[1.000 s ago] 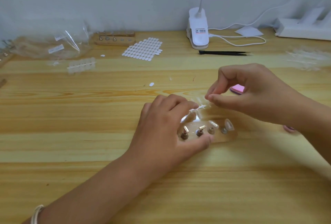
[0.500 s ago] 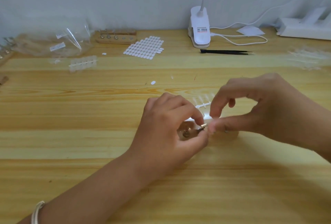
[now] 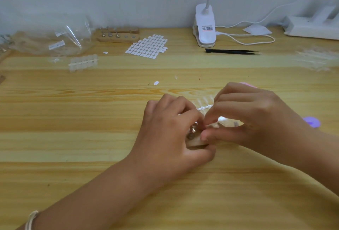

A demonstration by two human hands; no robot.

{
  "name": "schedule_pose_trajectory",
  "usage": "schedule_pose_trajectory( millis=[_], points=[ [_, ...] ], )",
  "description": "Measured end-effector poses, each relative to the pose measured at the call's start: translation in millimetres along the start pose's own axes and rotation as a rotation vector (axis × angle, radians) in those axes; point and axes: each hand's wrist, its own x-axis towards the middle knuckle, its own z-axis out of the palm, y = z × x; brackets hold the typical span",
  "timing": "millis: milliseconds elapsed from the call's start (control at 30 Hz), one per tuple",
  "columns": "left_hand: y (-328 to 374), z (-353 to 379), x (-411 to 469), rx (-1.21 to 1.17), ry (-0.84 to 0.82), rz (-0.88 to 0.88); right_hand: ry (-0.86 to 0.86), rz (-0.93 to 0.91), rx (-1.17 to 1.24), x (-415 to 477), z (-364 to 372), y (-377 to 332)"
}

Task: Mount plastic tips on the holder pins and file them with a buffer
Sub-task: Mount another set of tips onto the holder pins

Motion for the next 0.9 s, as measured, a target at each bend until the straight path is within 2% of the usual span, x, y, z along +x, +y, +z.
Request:
schedule_pose_trajectory(
  millis=[700,900],
  points=[
    [-1,2,-2,-0.025,0.038,0.003,0.025,0.017,0.002,-2,8,3],
    [-2,1,-1,-0.051,0.02,0.004,-0.089,0.1,0.093,3,-16,6]
  ],
)
